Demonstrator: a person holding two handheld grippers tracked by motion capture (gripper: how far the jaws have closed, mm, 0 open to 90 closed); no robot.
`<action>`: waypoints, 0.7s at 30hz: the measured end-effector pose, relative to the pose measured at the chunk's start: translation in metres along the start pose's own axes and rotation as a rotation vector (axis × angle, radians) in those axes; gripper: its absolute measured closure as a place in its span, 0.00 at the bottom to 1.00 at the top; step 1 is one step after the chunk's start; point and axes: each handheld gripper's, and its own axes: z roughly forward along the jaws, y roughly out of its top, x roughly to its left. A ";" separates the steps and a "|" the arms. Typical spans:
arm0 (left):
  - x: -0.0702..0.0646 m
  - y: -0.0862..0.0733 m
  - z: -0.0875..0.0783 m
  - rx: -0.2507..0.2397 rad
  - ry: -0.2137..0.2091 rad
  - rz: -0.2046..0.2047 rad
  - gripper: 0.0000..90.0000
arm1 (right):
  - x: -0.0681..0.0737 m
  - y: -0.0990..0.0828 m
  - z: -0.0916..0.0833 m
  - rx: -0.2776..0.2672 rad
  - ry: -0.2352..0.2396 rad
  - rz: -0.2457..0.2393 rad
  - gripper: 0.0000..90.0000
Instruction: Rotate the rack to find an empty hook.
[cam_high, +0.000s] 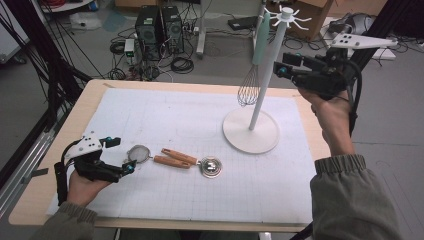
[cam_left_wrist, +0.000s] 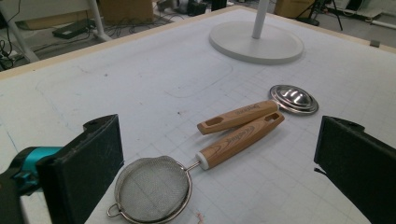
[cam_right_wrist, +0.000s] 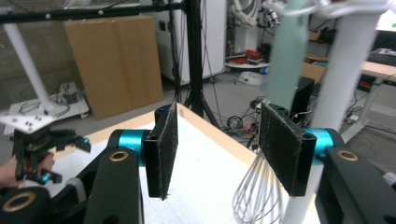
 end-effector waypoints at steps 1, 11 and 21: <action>0.000 0.000 0.000 0.001 0.000 0.003 0.02 | 0.002 -0.002 0.001 0.009 0.001 -0.004 0.50; 0.003 -0.003 -0.003 0.002 0.007 -0.008 0.02 | 0.015 -0.031 0.015 0.041 0.026 0.002 0.39; 0.004 -0.002 -0.002 0.005 0.009 -0.002 0.02 | 0.027 -0.068 0.030 0.093 0.061 0.024 0.34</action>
